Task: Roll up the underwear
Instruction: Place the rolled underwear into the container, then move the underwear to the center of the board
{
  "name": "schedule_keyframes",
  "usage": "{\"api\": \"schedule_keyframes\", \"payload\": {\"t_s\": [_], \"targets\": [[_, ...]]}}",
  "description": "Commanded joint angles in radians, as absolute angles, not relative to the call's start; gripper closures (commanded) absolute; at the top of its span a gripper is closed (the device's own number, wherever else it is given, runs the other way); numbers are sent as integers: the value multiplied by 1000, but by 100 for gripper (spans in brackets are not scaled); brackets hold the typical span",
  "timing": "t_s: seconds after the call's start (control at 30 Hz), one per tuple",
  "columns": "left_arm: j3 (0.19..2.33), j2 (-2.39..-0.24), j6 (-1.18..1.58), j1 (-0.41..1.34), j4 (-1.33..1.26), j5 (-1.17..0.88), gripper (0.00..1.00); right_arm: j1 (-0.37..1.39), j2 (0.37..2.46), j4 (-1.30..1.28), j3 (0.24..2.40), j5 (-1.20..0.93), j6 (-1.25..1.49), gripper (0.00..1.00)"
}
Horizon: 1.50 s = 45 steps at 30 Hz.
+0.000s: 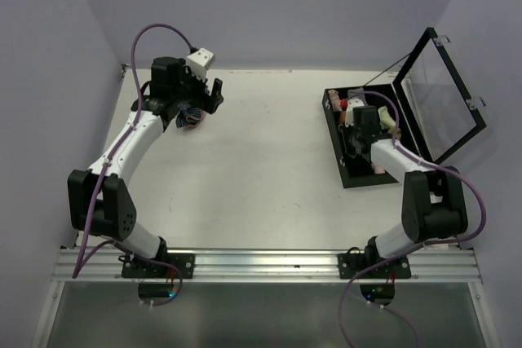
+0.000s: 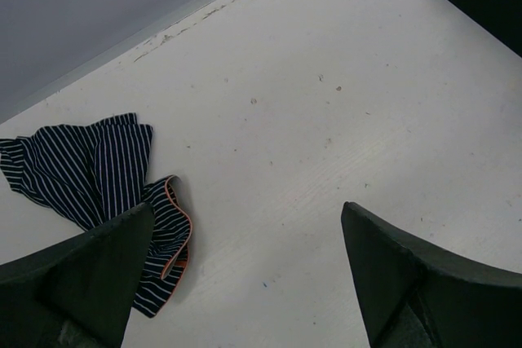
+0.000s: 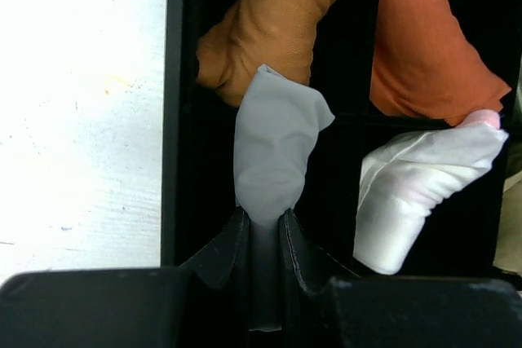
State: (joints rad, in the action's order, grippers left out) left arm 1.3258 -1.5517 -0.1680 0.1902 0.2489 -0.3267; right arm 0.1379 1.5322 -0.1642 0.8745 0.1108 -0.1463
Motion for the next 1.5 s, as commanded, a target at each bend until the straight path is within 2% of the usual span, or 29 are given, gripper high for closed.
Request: {"api": "schedule_keyframes", "payload": {"t_s": [0.0, 0.27, 0.53, 0.77, 0.8, 0.87, 0.9, 0.93, 1.0, 1.27, 1.3, 1.37, 1.47], "targets": [[1312, -1525, -172, 187, 232, -324, 0, 121, 1560, -219, 848, 94, -8, 100], [1305, -1526, -160, 187, 235, -334, 0, 89, 1595, -255, 888, 78, 303, 100], [1302, -1529, -160, 187, 250, -310, 0, 74, 1744, -317, 989, 90, 403, 100], [1290, -1529, -164, 187, 250, -299, 0, 68, 1770, -376, 1003, 83, 488, 100], [1290, -1529, -167, 187, 250, -298, 0, 67, 1766, -385, 1005, 80, 483, 88], [1290, -1531, -173, 187, 249, -282, 0, 67, 1741, -390, 1012, 77, 462, 72], [1290, -1535, -176, 187, 250, -275, 0, 66, 1727, -393, 1019, 80, 454, 57], [1298, -1542, -182, 187, 252, -265, 0, 66, 1717, -397, 1022, 83, 448, 50], [1304, -1552, -193, 187, 262, -227, 0, 66, 1689, -414, 1032, 95, 423, 41], [1394, -1663, -271, 146, 345, -224, 0, 63, 1592, -437, 1077, 66, 331, 22], [1408, -1683, -272, 137, 354, -212, 2, 64, 1582, -437, 1095, 46, 318, 17], [1478, -1771, -297, 114, 415, -177, 6, 66, 1557, -449, 1118, 25, 275, 13], [1574, -1899, -380, 101, 478, -147, 17, 72, 1536, -485, 1173, 3, 203, 6]]}}
